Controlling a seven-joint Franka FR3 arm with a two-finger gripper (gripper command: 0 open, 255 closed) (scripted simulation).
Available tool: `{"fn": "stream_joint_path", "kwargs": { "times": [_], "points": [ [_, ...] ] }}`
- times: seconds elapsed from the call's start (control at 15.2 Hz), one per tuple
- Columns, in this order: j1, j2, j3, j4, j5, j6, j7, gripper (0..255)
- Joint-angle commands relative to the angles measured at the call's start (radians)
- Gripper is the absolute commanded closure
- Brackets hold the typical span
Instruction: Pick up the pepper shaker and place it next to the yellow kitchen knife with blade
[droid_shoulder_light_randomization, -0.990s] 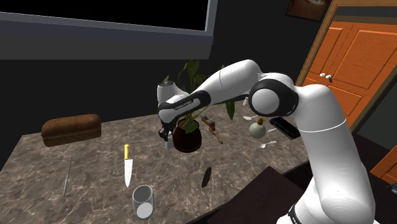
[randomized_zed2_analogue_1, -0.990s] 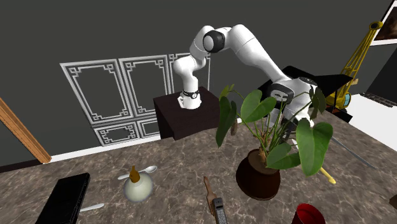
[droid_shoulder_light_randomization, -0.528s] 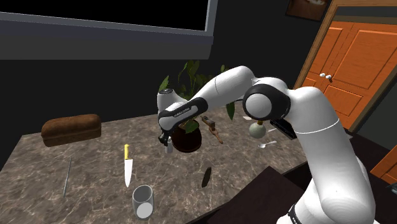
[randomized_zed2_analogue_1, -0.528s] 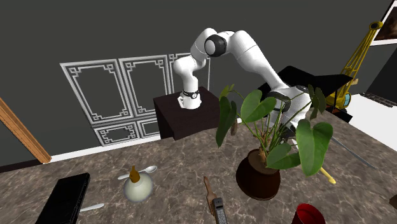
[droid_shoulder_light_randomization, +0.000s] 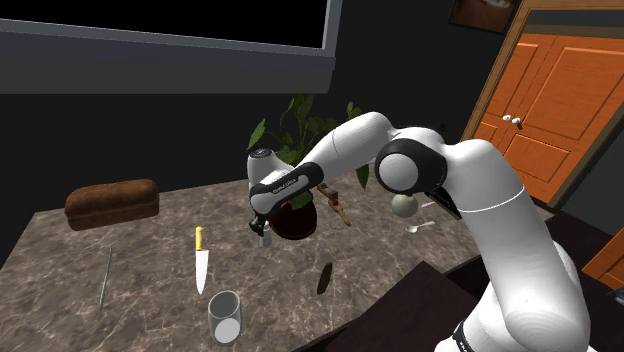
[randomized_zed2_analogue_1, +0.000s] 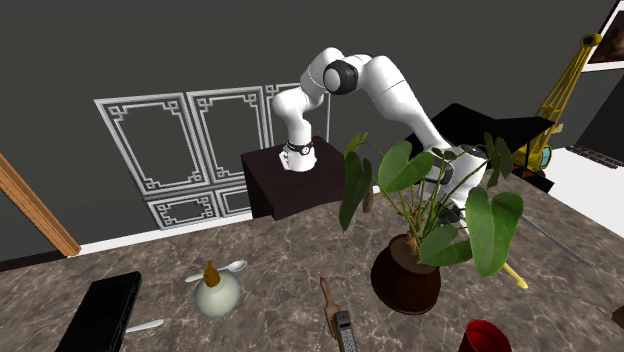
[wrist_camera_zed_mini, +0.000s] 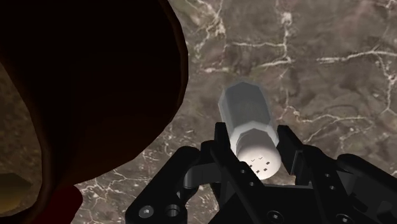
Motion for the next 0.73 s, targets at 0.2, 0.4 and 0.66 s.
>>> {"fn": "stream_joint_path", "kwargs": {
  "times": [0.2, 0.4, 0.66],
  "points": [
    [0.000, 0.002, 0.000, 0.002, 0.000, 0.001, 0.000, 255],
    [0.000, 0.002, 0.000, 0.002, 0.000, 0.001, 0.000, 0],
    [0.000, 0.002, 0.000, 0.002, 0.000, 0.001, 0.000, 0]
  ]
}}
